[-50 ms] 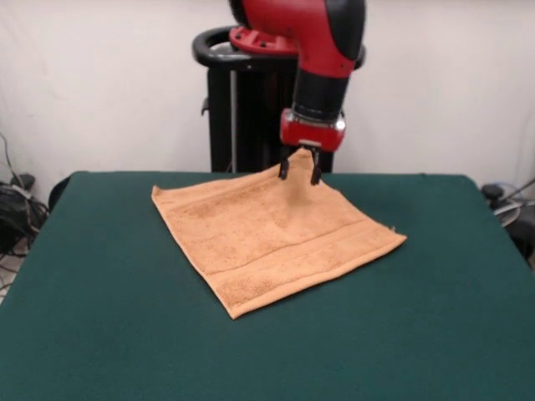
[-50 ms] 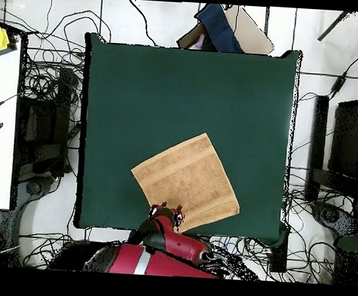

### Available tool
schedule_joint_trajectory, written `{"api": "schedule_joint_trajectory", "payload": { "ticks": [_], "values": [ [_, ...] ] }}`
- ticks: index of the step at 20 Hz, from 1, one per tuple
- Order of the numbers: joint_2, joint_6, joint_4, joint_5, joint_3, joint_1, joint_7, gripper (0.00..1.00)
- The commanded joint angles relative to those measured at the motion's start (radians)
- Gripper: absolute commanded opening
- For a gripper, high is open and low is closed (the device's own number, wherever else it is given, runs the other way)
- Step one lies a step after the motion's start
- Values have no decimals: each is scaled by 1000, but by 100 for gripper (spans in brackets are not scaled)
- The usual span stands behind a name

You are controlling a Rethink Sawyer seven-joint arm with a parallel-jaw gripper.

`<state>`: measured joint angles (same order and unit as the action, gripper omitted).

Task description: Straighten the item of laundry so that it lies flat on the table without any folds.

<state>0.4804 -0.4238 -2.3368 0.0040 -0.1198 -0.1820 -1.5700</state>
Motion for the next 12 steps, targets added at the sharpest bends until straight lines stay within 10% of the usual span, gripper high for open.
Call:
{"api": "schedule_joint_trajectory", "payload": {
  "ticks": [1,12],
  "values": [
    [-142,-134,167,84,47,-15,-301,100],
    [-163,-121,220,35,106,-91,-249,100]
  ]
}}
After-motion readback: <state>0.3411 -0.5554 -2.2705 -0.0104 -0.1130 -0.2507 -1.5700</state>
